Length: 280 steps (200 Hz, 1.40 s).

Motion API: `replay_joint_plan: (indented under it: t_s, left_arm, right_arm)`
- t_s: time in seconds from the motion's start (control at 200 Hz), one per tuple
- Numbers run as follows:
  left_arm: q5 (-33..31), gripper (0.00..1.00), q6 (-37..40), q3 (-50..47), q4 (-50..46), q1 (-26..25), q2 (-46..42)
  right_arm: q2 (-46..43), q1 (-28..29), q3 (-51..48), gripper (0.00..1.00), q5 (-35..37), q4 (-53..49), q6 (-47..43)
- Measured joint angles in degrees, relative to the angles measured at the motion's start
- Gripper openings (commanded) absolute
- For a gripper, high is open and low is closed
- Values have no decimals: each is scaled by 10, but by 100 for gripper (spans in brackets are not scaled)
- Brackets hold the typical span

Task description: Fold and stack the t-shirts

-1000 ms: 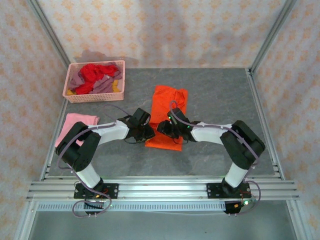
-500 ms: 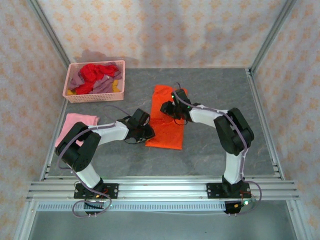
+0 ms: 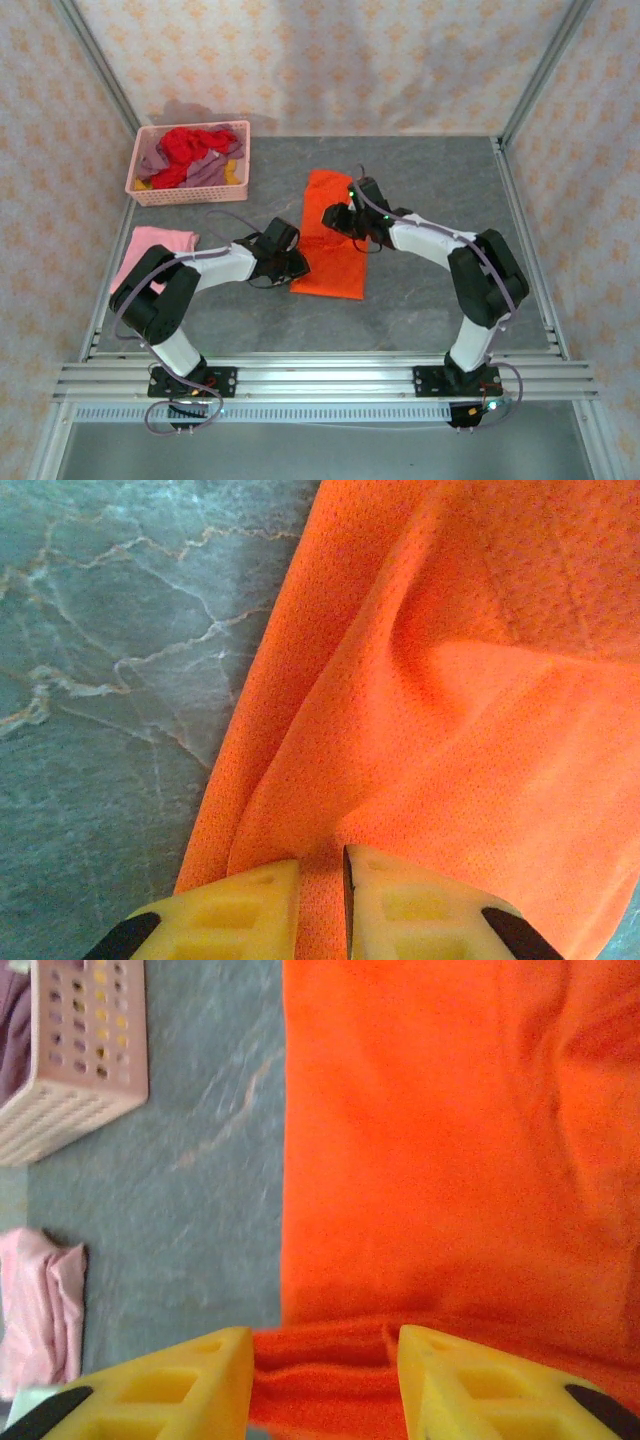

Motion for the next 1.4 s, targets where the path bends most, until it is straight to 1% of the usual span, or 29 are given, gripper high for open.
replay_joint_plan:
  t_s: [0.18,0.32,0.51,0.701,0.801,0.886,0.981,1.046,1.236,1.326,1.401]
  left_arm:
    - [-2,19,0,0,-1,0,0]
    - [-6,19,0,0,-1,0,0]
    - [-7,19,0,0,-2,0,0]
    - [-10,19,0,0,-2,0,0]
    - [-10,19,0,0,-3,0,-3]
    - [-10,21,0,0,-6,0,-6]
    - [-10,26,0,0,-12,1,-17]
    - [-9,31,0,1,-16,0,-27]
    - [-10,41,3,26,-38,2,-71]
    - [-11,57,5,49,-50,11,-98]
    - [-15,68,21,63,-66,36,-125]
  right_arm:
    - [10,57,-23,42,-26,45,52]
    - [58,62,-20,42,-43,104,91]
    - [142,40,31,42,-47,110,110]
    - [167,1,91,45,-25,98,97]
    - [167,-25,109,46,-9,79,80]
    - [163,-45,114,50,3,65,61]
    - [142,-55,109,57,23,35,25]
    - [108,-55,92,61,35,19,-5]
    - [-36,-47,14,62,67,-13,-94]
    - [-82,-39,-11,59,77,-24,-120]
    - [-94,-24,-21,55,81,-33,-134]
